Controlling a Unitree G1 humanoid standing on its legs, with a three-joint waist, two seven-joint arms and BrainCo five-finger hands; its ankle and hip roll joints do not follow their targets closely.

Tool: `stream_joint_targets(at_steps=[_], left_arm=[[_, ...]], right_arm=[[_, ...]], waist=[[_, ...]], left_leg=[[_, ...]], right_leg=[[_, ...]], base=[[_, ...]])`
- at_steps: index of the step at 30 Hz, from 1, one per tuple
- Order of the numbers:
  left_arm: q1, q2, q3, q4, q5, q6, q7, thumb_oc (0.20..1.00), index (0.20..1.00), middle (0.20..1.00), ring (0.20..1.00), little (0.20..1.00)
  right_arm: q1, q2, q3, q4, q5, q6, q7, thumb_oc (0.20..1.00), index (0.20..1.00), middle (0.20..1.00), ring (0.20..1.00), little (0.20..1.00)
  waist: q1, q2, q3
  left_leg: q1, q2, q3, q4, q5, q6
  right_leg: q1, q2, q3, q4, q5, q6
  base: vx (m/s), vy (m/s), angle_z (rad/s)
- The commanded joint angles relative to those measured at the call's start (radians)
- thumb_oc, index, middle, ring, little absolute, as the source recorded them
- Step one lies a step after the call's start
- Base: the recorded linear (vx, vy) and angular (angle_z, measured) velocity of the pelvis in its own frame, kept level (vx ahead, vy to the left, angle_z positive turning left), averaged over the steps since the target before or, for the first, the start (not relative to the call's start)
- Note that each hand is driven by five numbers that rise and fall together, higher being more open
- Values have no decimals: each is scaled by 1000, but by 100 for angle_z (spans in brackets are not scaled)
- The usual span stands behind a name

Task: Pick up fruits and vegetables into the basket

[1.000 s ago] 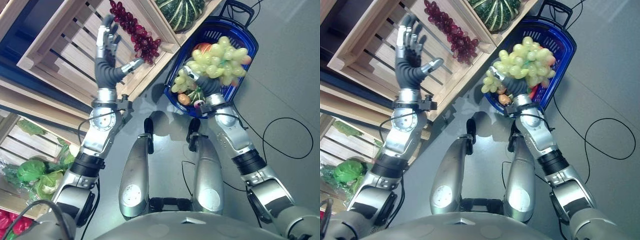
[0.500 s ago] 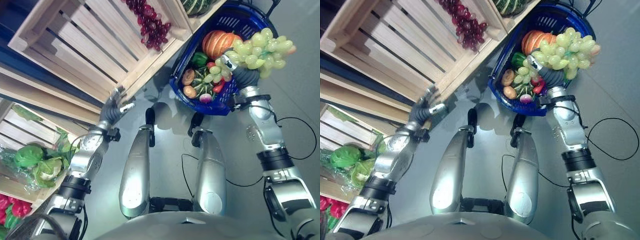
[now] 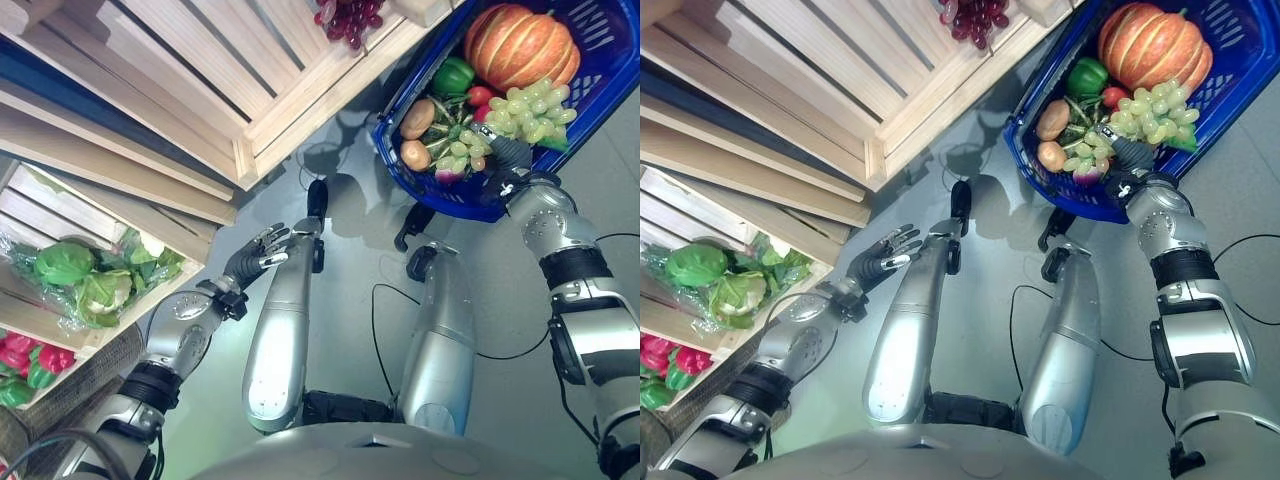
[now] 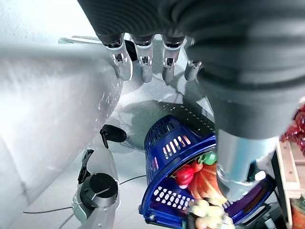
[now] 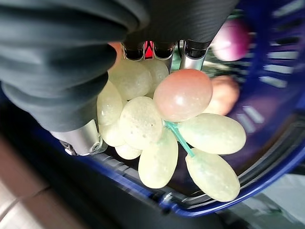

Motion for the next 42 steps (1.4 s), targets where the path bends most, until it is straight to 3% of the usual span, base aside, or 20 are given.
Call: stream_joint_targets(at_steps=[1,6,7,12,16,19,21,23,24,26,27,28,30,32,33,35,36,38,40,42], left_arm=[[-2,-25,-83,-59,-48,-50,-61,1000,1000,1000,1000,1000],[-37,-35,-96,-90,-20,-130,-78,1000,1000,1000,1000,1000],[-46,-35,-100,-98,-7,-135,-77,1000,1000,1000,1000,1000],[-72,-52,-111,-134,40,-148,-76,1000,1000,1000,1000,1000],[-75,-116,-117,-153,-150,67,-156,1000,1000,1000,1000,1000],[-75,-131,-120,-143,-82,17,-133,1000,1000,1000,1000,1000],[-81,-113,-119,-144,68,-80,-103,1000,1000,1000,1000,1000],[-82,-99,-114,-156,147,-129,-71,1000,1000,1000,1000,1000],[-83,-75,-105,-175,272,-224,-11,1000,1000,1000,1000,1000],[-87,-36,-79,-204,474,-315,126,1000,1000,1000,1000,1000],[-88,-28,-73,-209,500,-319,147,1000,1000,1000,1000,1000],[-92,16,-36,-229,663,-366,274,1000,1000,1000,1000,1000],[-81,73,34,-263,751,-367,394,1000,1000,1000,1000,1000],[-70,135,90,-268,966,-385,567,1000,1000,1000,1000,1000],[-68,185,130,-267,1142,-358,706,1000,1000,1000,1000,1000],[-65,231,170,-265,1299,-308,824,1000,1000,1000,1000,1000],[-62,255,182,-263,1318,-295,856,1000,1000,1000,1000,1000],[-72,342,230,-244,1554,-173,995,1000,1000,1000,1000,1000],[-91,394,228,-213,1605,-108,1057,1000,1000,1000,1000,1000],[-110,419,213,-184,1662,-43,1112,1000,1000,1000,1000,1000]], right_arm=[[12,-69,11,59,62,22,87,200,200,200,200,200],[-13,-47,2,125,102,16,80,200,200,200,200,200],[-16,-39,-2,133,111,-4,32,1000,1000,1000,1000,1000],[-20,-6,-27,126,73,-123,-140,1000,1000,1000,1000,1000],[8,29,-4,35,-111,-210,-299,1000,1000,1000,1000,1000],[72,59,33,-78,-279,-258,-380,1000,1000,1000,1000,1000],[148,71,46,-191,-379,-269,-421,1000,1000,1000,1000,1000],[209,78,49,-278,-448,-259,-449,1000,1000,1000,1000,1000],[269,87,49,-339,-495,-263,-456,1000,1000,1000,1000,1000],[371,103,51,-434,-586,-273,-466,1000,1000,1000,1000,1000],[392,105,49,-449,-601,-276,-466,1000,1000,1000,1000,1000],[478,109,42,-509,-666,-294,-466,1000,1000,1000,1000,1000],[581,104,23,-578,-737,-316,-452,1000,1000,1000,1000,1000],[642,97,-3,-621,-799,-338,-422,1000,1000,1000,1000,1000],[670,84,-17,-652,-836,-345,-398,1000,1000,1000,1000,1000],[697,69,-27,-688,-860,-350,-380,1000,1000,1000,1000,1000],[713,59,-29,-699,-868,-353,-373,1000,1000,1000,1000,1000],[755,28,-36,-731,-892,-382,-346,1000,1000,1000,1000,1000],[779,3,-28,-746,-898,-394,-345,1000,1000,1000,1000,1000],[786,-19,-30,-759,-901,-400,-338,1000,1000,1000,1000,1000]], waist=[[2,115,-60],[5,121,-60],[4,120,-60],[-10,120,-60],[-42,120,-60],[-71,116,-60],[-97,113,-60],[-116,113,-60],[-134,115,-60],[-162,111,-60],[-166,111,-60],[-187,110,-60],[-209,109,-60],[-229,109,-60],[-242,108,-60],[-251,107,-60],[-257,105,-60],[-277,98,-60],[-295,94,-60],[-308,93,-60]], left_leg=[[-23,-11,63,-69,-30,77],[-48,-15,51,-76,-20,77],[-50,-14,51,-78,-19,76],[-34,-12,56,-97,-20,76],[-1,-9,75,-123,-15,69],[38,-4,92,-138,-14,61],[78,-6,106,-164,-7,55],[109,-6,119,-179,-4,48],[137,-5,129,-191,-4,44],[178,-5,142,-202,-8,38],[186,-5,145,-203,-8,36],[220,-4,153,-206,-10,31],[269,-1,162,-216,-11,27],[308,-1,166,-224,-11,22],[326,1,169,-228,-11,18],[329,7,183,-240,15,22],[353,5,176,-236,-10,14],[359,13,199,-238,8,16],[383,10,197,-223,-23,6],[367,14,214,-220,-5,12]], right_leg=[[-61,55,-10,102,-88,34],[-89,59,-3,101,-78,39],[-91,61,-2,95,-75,40],[-78,73,3,65,-63,44],[-58,92,15,29,-50,43],[-30,103,28,12,-48,41],[3,118,39,-19,-46,43],[28,128,50,-40,-45,42],[52,134,59,-54,-47,44],[88,144,73,-67,-55,45],[94,145,76,-68,-56,45],[122,147,88,-72,-62,47],[160,144,104,-85,-67,50],[190,141,116,-94,-69,54],[206,138,123,-104,-68,55],[205,138,121,-122,-39,48],[227,138,133,-117,-65,57],[234,134,137,-136,-38,50],[254,131,153,-128,-66,59],[238,130,153,-143,-35,52]], base=[[-11,-79,15],[-18,-77,9],[-18,-55,2],[-23,-34,-2],[-32,37,-7],[-32,84,-13],[-18,136,-19],[3,149,-23],[10,160,-31],[23,163,-34],[47,177,-32],[58,193,-30],[67,204,-28],[52,158,-26],[32,109,-22],[-12,90,-20],[31,98,-24],[38,102,-20],[31,92,-12],[-52,76,-12]])
